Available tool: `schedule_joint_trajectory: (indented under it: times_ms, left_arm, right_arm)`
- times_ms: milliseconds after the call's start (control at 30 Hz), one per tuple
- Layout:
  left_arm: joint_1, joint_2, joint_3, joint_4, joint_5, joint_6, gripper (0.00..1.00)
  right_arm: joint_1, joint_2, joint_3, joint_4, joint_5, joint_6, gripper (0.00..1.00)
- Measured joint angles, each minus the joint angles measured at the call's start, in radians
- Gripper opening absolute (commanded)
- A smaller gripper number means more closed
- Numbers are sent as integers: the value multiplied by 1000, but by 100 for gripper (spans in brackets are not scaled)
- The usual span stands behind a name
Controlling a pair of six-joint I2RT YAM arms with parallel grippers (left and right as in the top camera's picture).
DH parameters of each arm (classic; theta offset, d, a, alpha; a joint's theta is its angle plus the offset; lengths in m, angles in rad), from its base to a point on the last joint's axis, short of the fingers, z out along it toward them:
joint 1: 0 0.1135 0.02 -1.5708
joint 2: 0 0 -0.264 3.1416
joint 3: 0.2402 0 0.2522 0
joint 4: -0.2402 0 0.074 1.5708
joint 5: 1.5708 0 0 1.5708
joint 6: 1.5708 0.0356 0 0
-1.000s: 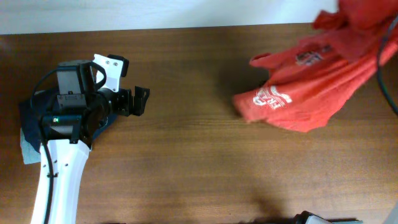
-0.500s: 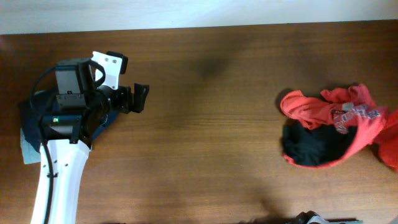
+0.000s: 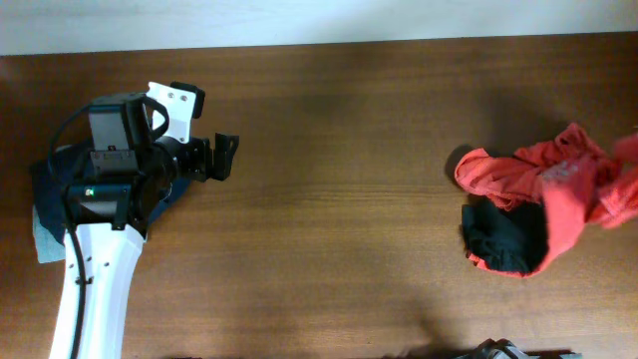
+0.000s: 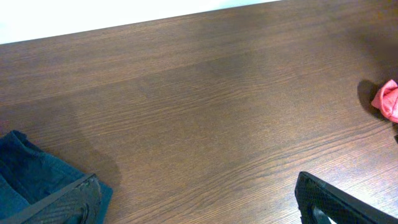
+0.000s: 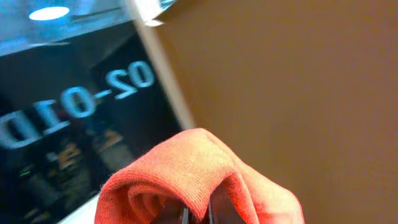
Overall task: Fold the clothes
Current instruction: 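Grasp the top red sweatshirt with the right gripper and lift it, then drop the red sweatshirt onto the table center with the right gripper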
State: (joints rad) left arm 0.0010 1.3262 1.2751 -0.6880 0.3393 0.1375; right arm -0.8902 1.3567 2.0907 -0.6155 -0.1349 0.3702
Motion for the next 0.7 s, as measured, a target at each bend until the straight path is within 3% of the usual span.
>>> schedule_joint_trajectory:
  times_ms: [100, 267, 400, 700]
  left_arm:
    - [0, 0, 0, 0, 0, 0, 99]
    - [0, 2, 0, 1, -6, 11, 99]
    - [0, 5, 0, 0, -38, 19, 100]
    - [0, 6, 0, 2, -146, 23, 99]
  right_arm:
    - [-22, 11, 0, -2, -7, 23, 4]
    - [40, 52, -1, 206, -298, 152, 4]
    - [212, 74, 0, 298, -537, 259, 4]
    - [675, 238, 4, 116, -689, 272, 4]
